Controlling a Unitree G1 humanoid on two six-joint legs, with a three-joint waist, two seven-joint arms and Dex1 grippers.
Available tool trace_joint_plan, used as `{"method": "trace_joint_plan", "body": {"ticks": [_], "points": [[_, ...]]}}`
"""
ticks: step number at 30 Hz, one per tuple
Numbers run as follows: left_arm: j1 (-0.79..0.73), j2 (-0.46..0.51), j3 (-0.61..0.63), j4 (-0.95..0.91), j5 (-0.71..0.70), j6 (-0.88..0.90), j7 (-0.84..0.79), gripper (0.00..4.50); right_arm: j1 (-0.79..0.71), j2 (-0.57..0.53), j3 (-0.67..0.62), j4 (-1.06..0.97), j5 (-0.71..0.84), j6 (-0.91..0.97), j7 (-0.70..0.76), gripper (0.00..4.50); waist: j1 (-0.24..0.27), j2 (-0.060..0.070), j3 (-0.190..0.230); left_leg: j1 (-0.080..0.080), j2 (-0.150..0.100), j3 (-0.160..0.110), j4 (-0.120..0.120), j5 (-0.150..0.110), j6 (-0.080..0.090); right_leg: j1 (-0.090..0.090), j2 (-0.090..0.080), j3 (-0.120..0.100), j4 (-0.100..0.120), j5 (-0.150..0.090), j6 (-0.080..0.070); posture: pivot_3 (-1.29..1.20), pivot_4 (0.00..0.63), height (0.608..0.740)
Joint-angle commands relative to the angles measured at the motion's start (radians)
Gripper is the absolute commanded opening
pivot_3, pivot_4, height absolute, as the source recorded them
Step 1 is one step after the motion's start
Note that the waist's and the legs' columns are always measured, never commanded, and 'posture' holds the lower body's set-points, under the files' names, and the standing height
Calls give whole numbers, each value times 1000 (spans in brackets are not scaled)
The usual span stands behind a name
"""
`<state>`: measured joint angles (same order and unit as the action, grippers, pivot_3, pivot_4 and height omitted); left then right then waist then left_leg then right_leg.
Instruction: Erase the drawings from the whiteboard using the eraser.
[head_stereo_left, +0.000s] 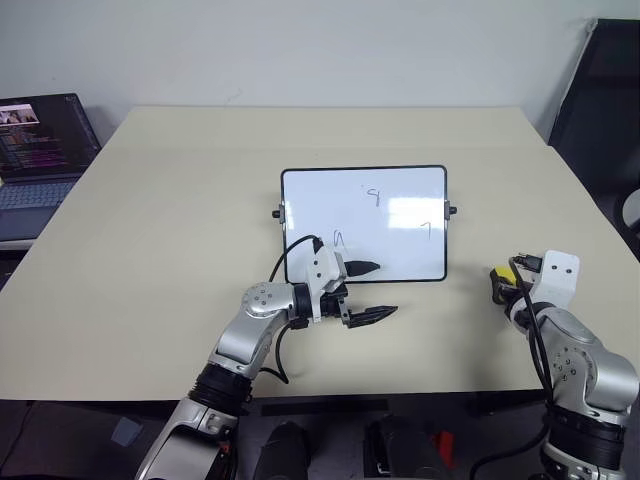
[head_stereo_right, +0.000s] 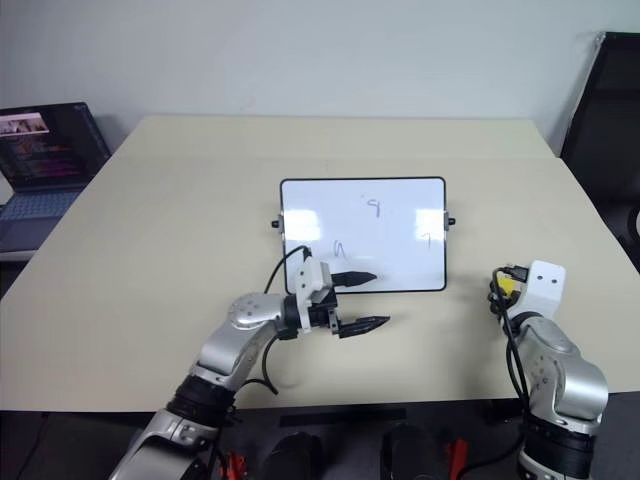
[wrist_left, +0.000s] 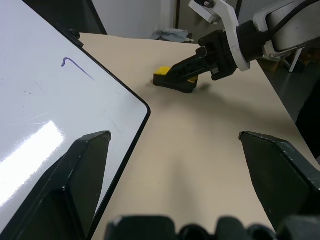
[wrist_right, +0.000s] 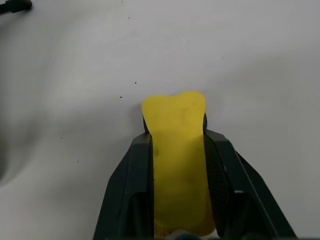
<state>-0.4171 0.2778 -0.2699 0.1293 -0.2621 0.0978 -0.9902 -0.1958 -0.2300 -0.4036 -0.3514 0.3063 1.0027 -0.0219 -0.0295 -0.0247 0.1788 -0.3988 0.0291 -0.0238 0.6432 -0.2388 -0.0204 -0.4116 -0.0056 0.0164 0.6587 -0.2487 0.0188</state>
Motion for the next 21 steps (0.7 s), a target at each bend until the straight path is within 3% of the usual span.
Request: {"method": "trace_joint_plan", "body": {"ticks": [1,10,21], "points": [[-32,-20,29,-3,15,-44,42,4500,-1,-26,43,-38,-17,-94,37,1016,0,0,0,0,0,0,0,0,0,0,0,0,0,0,0,0,150,740],[-95,-7,29,123,151,-174,165,4500,7,-53,178,-76,-71,-272,102,1016,0,0,0,0,0,0,0,0,0,0,0,0,0,0,0,0,150,740],[-147,-21,35,223,178,-248,185,4500,-79,6,246,-59,-67,-418,120,1016,1,0,0,0,0,0,0,0,0,0,0,-1,0,0,0,0,150,740]]}}
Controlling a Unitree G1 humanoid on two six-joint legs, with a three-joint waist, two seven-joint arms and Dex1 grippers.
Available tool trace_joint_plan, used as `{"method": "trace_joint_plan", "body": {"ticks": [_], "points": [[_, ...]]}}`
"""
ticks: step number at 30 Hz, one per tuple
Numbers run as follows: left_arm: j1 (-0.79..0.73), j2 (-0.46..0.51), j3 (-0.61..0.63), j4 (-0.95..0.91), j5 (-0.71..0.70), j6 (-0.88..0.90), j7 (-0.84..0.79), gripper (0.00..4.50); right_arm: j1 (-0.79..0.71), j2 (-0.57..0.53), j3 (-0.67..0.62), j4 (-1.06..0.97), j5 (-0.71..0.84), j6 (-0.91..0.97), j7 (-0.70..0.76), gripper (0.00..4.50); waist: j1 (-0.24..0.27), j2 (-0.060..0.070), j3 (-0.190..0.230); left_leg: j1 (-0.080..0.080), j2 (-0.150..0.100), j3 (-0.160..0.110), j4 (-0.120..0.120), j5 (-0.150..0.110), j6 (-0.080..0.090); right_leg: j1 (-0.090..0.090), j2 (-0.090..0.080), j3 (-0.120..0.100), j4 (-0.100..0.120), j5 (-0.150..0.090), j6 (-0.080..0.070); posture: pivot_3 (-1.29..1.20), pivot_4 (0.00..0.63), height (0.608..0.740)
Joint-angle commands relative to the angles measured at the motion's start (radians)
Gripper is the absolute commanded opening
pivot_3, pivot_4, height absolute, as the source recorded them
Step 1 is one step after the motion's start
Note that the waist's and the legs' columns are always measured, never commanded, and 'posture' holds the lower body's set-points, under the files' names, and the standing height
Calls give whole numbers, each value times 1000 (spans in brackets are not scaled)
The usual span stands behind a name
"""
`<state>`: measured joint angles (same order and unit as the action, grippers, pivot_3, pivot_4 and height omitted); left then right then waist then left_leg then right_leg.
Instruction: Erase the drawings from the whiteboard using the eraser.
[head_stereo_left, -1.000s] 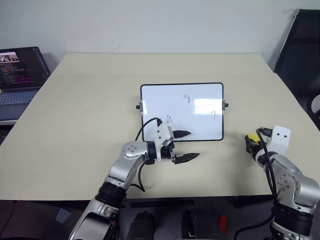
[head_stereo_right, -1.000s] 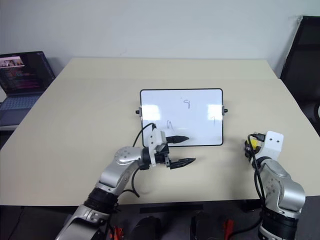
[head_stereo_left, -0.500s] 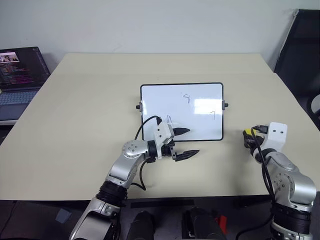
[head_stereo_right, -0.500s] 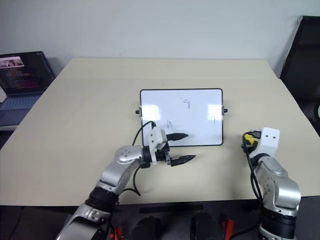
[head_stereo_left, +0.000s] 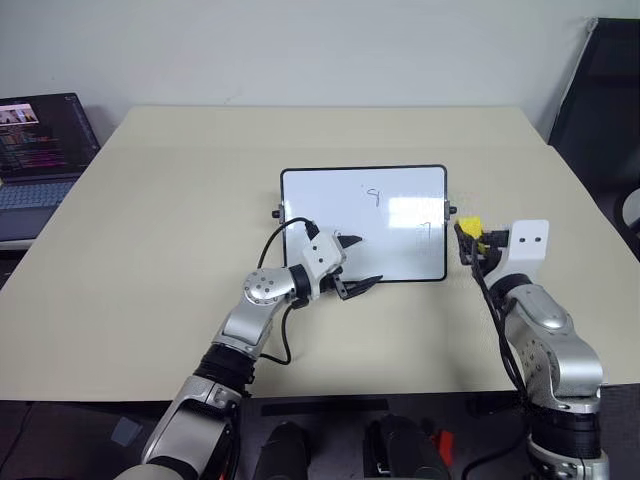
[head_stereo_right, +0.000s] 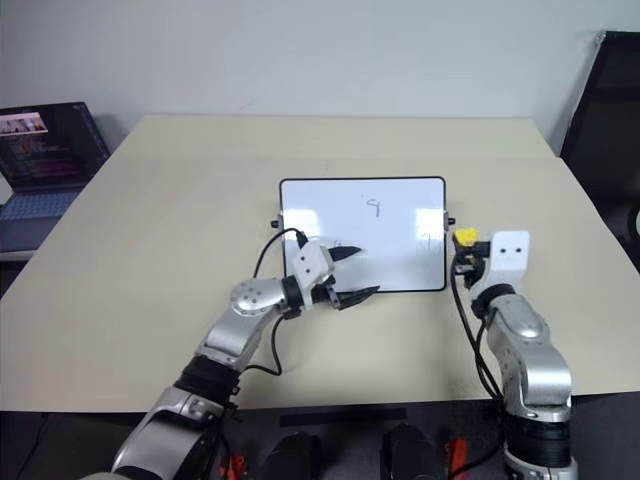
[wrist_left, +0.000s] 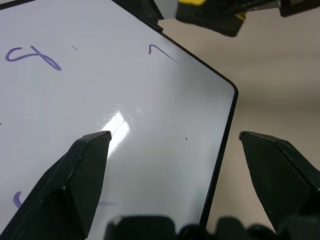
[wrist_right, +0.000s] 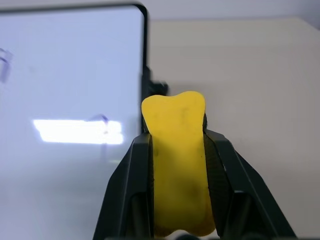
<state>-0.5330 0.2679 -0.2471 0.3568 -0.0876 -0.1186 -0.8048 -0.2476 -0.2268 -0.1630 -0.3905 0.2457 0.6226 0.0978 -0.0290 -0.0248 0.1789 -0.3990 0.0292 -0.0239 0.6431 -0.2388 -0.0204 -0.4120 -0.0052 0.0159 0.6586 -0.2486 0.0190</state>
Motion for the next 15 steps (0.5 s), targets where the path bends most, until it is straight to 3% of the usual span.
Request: {"method": "trace_joint_plan", "body": {"ticks": [1,6,15], "points": [[-36,-13,13,2,3,-34,-1,4500,-42,4,19,-6,-12,-36,1,1016,0,0,0,0,0,0,0,0,0,0,0,0,0,0,0,0,150,740],[-50,-20,11,19,3,-44,-8,4500,-163,44,90,85,-25,-17,1,1016,-2,0,0,0,0,0,0,0,0,0,0,0,1,0,0,0,150,740],[-44,-13,23,10,8,-44,-4,4500,-217,20,135,171,-43,54,37,1016,1,0,0,-1,0,0,0,0,0,0,0,0,0,0,0,0,150,740]]}}
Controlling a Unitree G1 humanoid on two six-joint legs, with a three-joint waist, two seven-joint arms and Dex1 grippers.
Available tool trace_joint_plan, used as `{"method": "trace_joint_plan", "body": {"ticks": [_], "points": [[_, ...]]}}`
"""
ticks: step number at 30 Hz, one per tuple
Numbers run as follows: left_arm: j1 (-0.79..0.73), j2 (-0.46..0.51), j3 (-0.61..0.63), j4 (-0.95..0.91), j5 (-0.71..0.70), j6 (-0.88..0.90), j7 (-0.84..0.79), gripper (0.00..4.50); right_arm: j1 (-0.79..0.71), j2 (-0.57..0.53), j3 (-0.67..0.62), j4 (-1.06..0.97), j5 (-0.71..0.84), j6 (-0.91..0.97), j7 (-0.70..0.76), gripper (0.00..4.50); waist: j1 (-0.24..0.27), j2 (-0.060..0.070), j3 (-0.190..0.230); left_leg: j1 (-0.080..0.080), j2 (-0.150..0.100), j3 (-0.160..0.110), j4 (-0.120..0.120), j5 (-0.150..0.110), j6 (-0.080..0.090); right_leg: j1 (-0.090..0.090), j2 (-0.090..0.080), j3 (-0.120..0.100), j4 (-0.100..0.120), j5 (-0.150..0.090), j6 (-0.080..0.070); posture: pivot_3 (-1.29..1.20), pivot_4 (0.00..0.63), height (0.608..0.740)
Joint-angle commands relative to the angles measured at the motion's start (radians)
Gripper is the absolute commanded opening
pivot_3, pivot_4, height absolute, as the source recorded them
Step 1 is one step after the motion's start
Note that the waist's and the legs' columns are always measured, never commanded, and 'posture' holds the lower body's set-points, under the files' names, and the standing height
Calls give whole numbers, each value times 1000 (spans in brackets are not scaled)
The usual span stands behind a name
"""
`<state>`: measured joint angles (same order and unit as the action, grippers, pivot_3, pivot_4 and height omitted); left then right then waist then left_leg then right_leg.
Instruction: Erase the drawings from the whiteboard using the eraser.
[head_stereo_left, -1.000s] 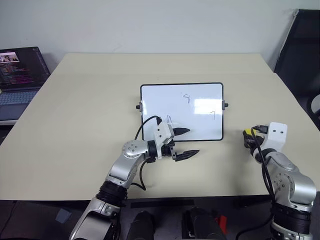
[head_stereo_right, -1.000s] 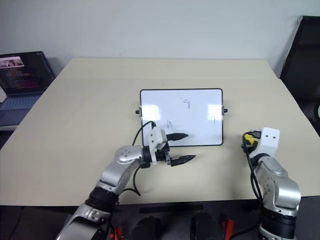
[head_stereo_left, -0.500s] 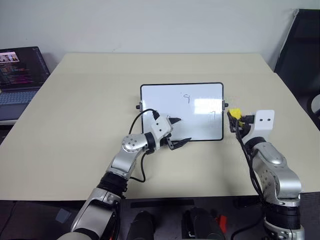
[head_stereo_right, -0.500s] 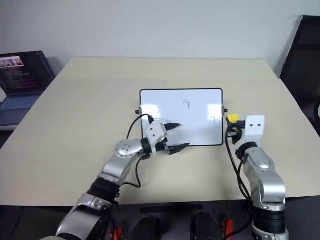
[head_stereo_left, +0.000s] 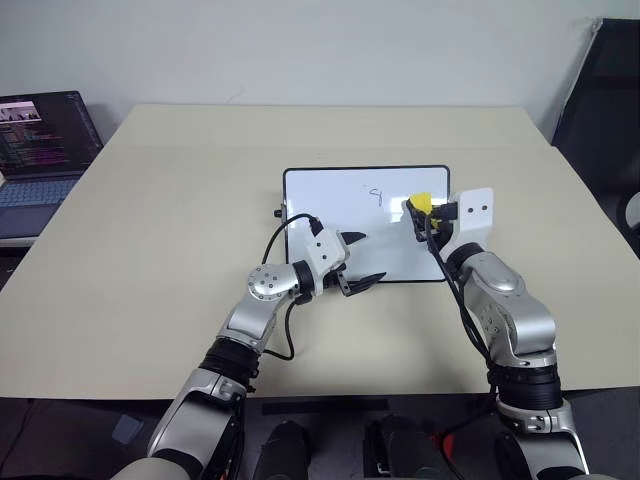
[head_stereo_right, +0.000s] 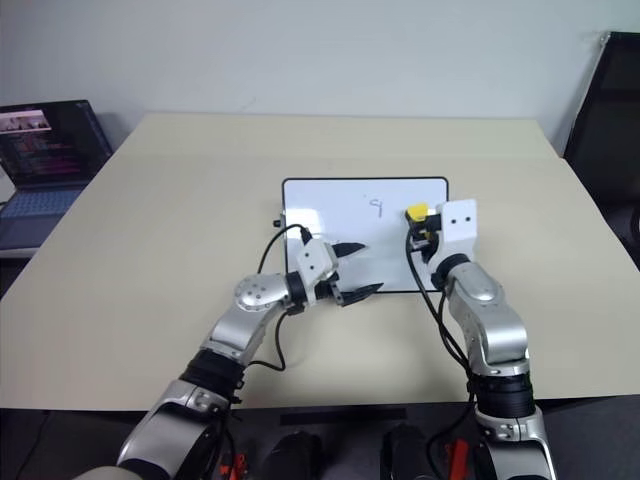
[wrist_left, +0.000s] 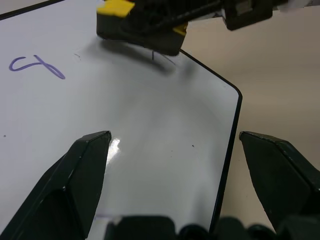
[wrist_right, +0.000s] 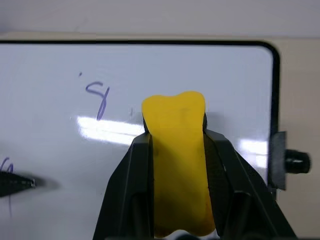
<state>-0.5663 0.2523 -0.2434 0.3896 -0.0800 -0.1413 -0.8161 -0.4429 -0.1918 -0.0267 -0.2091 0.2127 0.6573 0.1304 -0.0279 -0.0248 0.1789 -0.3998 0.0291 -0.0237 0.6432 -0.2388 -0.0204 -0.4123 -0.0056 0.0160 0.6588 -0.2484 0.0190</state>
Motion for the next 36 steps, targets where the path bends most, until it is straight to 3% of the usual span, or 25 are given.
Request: {"method": "trace_joint_plan", "body": {"ticks": [1,24,31,36], "points": [[-7,3,21,-29,1,-18,10,4500,-21,-24,1,-10,-17,40,1,1016,0,0,0,0,0,0,0,0,0,0,0,0,0,0,0,0,150,740],[10,-13,27,-41,-2,-3,4,4500,217,-150,22,-199,-58,249,31,1016,0,-1,-1,3,0,0,2,0,0,2,0,0,2,0,0,0,150,740],[23,-15,33,-62,-8,-1,10,4500,222,-143,1,-226,-51,272,40,1016,-2,-1,-1,4,0,0,2,0,0,3,0,0,3,0,0,0,150,740],[31,-9,40,-76,-4,0,24,4500,178,-72,-50,-237,-5,167,45,1016,-5,-1,0,4,0,0,2,0,0,2,1,1,3,0,0,0,150,740]]}}
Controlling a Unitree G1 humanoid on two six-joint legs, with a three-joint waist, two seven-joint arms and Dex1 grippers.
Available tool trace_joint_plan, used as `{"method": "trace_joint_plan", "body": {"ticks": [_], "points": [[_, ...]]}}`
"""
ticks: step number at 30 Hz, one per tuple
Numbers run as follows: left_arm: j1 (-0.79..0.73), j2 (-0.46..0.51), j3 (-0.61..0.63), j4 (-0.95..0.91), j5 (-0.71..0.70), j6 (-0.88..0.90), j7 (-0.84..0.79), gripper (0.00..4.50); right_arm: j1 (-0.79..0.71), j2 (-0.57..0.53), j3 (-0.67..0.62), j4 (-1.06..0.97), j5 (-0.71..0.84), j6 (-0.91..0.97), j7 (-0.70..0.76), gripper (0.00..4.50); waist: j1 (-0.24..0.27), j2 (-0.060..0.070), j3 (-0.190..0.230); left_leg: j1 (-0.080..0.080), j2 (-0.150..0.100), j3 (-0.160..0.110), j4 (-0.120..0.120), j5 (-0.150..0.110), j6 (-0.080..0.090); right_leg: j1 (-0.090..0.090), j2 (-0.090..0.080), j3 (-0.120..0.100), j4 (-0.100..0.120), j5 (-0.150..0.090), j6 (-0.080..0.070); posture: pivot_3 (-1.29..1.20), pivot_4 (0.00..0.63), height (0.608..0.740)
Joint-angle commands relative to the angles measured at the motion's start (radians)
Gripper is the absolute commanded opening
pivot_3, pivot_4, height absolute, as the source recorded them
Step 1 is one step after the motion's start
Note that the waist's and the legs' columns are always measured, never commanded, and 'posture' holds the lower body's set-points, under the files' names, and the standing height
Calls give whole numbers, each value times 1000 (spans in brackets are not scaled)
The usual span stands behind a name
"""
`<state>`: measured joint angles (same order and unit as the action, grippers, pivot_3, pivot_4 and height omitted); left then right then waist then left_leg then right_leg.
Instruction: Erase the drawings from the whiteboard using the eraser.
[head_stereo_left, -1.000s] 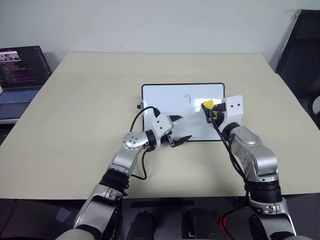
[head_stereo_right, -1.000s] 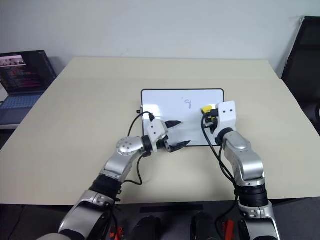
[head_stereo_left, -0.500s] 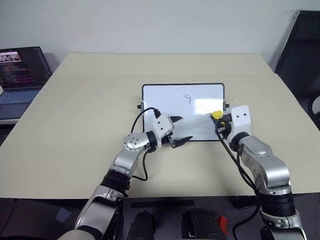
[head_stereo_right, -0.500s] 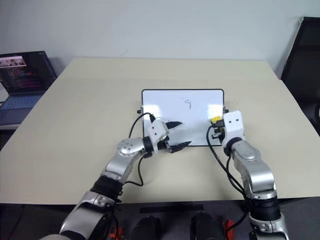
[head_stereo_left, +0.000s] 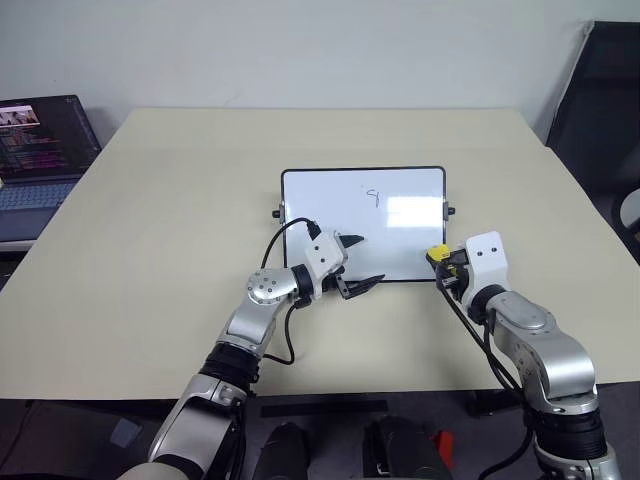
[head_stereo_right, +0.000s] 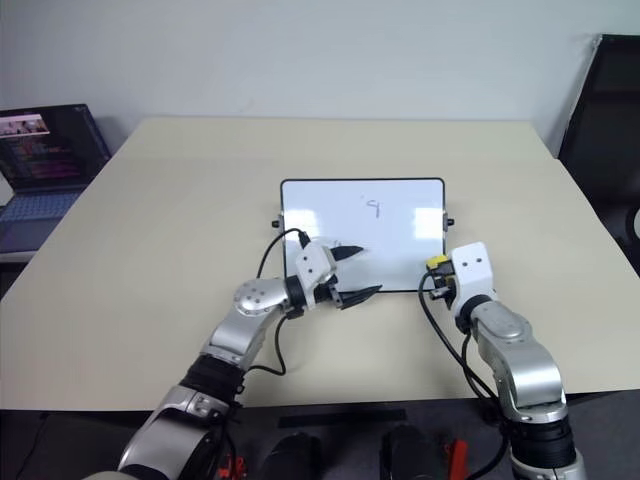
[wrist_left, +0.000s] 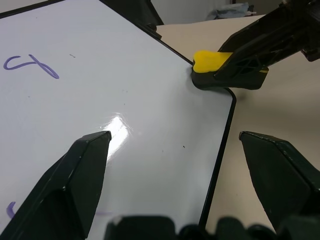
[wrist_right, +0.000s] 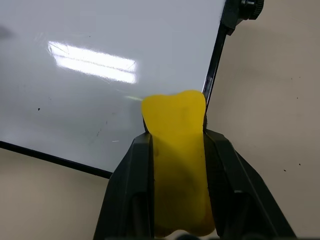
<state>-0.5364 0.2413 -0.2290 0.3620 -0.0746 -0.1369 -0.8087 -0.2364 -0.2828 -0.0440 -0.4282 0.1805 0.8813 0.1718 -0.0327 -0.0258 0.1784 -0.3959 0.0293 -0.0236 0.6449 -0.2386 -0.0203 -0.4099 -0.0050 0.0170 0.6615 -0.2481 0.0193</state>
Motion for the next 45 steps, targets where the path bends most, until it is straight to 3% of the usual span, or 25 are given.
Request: {"method": "trace_joint_plan", "body": {"ticks": [1,10,20,26,45], "points": [[3,3,28,-54,-11,-5,21,4500,-28,24,-36,-25,30,-72,11,1016,1,0,0,0,0,0,0,0,0,0,0,0,0,0,0,0,150,740],[-19,43,87,-42,69,-70,188,4500,-84,60,-48,14,36,-208,5,1016,1,0,0,-4,0,0,-1,0,0,-3,0,0,-2,0,0,0,150,740],[-55,61,106,23,85,-83,234,4500,-343,148,52,343,-16,-323,6,1016,3,0,1,-4,0,0,-1,0,0,-4,0,0,-1,0,0,0,150,740],[-45,62,102,12,84,-72,230,4500,-425,154,75,494,-39,-375,20,1016,4,0,0,-5,0,0,-2,0,0,-5,0,0,-1,1,-1,0,150,740],[-49,86,132,4,72,-49,232,4500,-457,232,116,538,-46,-382,39,1016,0,0,0,-3,1,0,-1,1,1,-5,1,0,3,1,-2,0,150,740]]}}
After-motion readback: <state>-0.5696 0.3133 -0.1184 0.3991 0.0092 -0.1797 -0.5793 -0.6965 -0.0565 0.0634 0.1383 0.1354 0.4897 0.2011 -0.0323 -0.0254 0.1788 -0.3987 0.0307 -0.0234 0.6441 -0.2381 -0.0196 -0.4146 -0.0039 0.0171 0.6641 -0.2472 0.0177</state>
